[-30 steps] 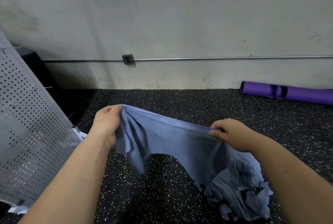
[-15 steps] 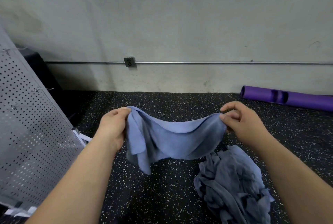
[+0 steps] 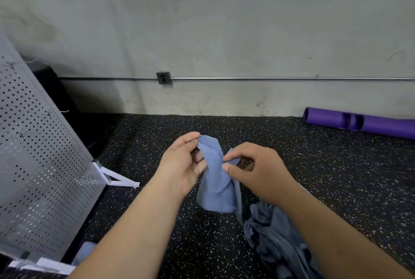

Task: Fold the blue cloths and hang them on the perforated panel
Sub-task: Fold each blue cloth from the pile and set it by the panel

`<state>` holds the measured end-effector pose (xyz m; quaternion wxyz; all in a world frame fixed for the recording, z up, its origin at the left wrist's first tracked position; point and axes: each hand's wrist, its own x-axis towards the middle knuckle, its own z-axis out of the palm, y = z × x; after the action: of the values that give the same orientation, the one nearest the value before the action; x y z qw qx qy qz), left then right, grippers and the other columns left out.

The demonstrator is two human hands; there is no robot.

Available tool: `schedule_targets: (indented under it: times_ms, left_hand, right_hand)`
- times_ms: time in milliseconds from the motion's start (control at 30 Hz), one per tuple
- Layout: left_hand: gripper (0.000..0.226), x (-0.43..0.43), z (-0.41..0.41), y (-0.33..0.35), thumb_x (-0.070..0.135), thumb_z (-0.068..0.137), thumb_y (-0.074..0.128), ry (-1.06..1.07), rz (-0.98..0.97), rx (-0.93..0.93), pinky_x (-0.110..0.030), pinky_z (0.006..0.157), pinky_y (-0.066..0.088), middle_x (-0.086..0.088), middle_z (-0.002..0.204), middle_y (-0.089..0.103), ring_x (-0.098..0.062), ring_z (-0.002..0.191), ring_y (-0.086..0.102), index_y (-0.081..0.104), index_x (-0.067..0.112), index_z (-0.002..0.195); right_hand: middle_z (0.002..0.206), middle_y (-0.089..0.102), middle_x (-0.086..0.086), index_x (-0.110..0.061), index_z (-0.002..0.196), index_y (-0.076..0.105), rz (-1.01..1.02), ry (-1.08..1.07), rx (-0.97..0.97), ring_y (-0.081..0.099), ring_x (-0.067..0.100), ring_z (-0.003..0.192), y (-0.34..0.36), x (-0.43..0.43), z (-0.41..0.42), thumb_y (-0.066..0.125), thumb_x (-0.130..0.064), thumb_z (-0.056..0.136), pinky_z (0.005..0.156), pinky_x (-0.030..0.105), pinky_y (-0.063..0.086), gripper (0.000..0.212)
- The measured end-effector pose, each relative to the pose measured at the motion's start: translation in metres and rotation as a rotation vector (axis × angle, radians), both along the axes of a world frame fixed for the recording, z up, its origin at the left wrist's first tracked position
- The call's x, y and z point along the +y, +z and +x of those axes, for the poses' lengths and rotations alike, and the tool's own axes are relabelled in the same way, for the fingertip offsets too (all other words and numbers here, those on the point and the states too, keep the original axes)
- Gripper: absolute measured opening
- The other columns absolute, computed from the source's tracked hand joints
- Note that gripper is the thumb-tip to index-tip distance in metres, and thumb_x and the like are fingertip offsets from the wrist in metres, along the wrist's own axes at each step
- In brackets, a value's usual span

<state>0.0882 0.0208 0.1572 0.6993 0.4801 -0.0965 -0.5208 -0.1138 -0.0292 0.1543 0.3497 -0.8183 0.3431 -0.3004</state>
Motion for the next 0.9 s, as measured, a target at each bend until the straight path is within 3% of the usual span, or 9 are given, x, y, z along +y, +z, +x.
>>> schedule_targets:
  times_ms: [167, 333, 567, 700, 767, 833, 900]
  left_hand:
    - [0.025, -0.001, -0.016, 0.001, 0.000, 0.111, 0.046, 0.067, -0.006, 0.190, -0.037, 0.056, 0.063, -0.018, 0.085, 0.076, -0.021, 0.062, 0.072, 0.069, 0.010, 0.115]
    - [0.028, 0.000, -0.017, 0.003, -0.002, 0.110, 0.046, 0.100, -0.049, 0.315, -0.042, 0.073, 0.064, -0.023, 0.096, 0.079, -0.026, 0.073, 0.079, 0.072, 0.008, 0.115]
    - [0.030, 0.001, -0.016, 0.007, -0.009, 0.107, 0.048, 0.134, -0.062, 0.434, -0.041, 0.080, 0.062, -0.027, 0.101, 0.078, -0.028, 0.084, 0.076, 0.074, 0.004, 0.116]
    - [0.031, 0.000, -0.014, 0.007, -0.010, 0.105, 0.049, 0.164, -0.063, 0.438, -0.035, 0.081, 0.060, -0.026, 0.109, 0.076, -0.026, 0.086, 0.073, 0.074, 0.003, 0.120]
    - [0.033, 0.002, -0.012, 0.007, -0.011, 0.105, 0.049, 0.179, -0.069, 0.411, -0.036, 0.078, 0.062, -0.025, 0.107, 0.077, -0.027, 0.084, 0.073, 0.074, 0.003, 0.120]
    - [0.032, 0.005, -0.010, 0.009, -0.010, 0.105, 0.048, 0.202, -0.042, 0.307, -0.038, 0.072, 0.066, -0.023, 0.102, 0.077, -0.027, 0.082, 0.072, 0.073, 0.005, 0.119]
    - [0.032, 0.007, -0.007, 0.008, -0.005, 0.106, 0.045, 0.229, 0.023, 0.134, -0.031, 0.059, 0.065, -0.018, 0.100, 0.074, -0.024, 0.081, 0.070, 0.073, 0.007, 0.118]
  right_hand:
    - [0.101, 0.071, -0.022, -0.036, 0.100, 0.077, -0.050, -0.006, 0.057, 0.068, 0.001, 0.093, -0.014, 0.002, 0.007, 0.092, -0.038, 0.081, 0.081, 0.019, 0.054, 0.025]
    - [0.097, 0.070, -0.022, -0.035, 0.100, 0.076, -0.013, -0.060, 0.010, 0.065, 0.000, 0.089, -0.018, 0.002, 0.011, 0.092, -0.028, 0.082, 0.076, 0.012, 0.047, 0.024]
    - [0.096, 0.068, -0.033, -0.037, 0.097, 0.075, 0.092, -0.065, 0.007, 0.062, -0.005, 0.083, -0.017, 0.001, 0.011, 0.091, -0.034, 0.083, 0.072, 0.008, 0.044, 0.021]
    - [0.079, 0.067, -0.031, -0.031, 0.085, 0.074, 0.107, -0.057, 0.004, 0.059, -0.005, 0.065, -0.016, 0.000, 0.012, 0.090, -0.029, 0.084, 0.062, 0.009, 0.042, 0.017]
    - [0.071, 0.068, -0.025, -0.030, 0.080, 0.072, 0.110, -0.076, -0.017, 0.056, -0.001, 0.056, -0.015, -0.001, 0.011, 0.089, -0.028, 0.084, 0.058, 0.013, 0.041, 0.017]
    - [0.071, 0.073, -0.014, -0.031, 0.081, 0.073, 0.129, -0.112, -0.065, 0.058, 0.004, 0.055, -0.013, -0.005, 0.009, 0.088, -0.028, 0.084, 0.057, 0.030, 0.052, 0.016]
    - [0.078, 0.078, -0.006, -0.034, 0.085, 0.074, 0.147, -0.140, -0.107, 0.071, 0.017, 0.066, -0.010, -0.010, 0.005, 0.087, -0.026, 0.085, 0.068, 0.046, 0.064, 0.016]
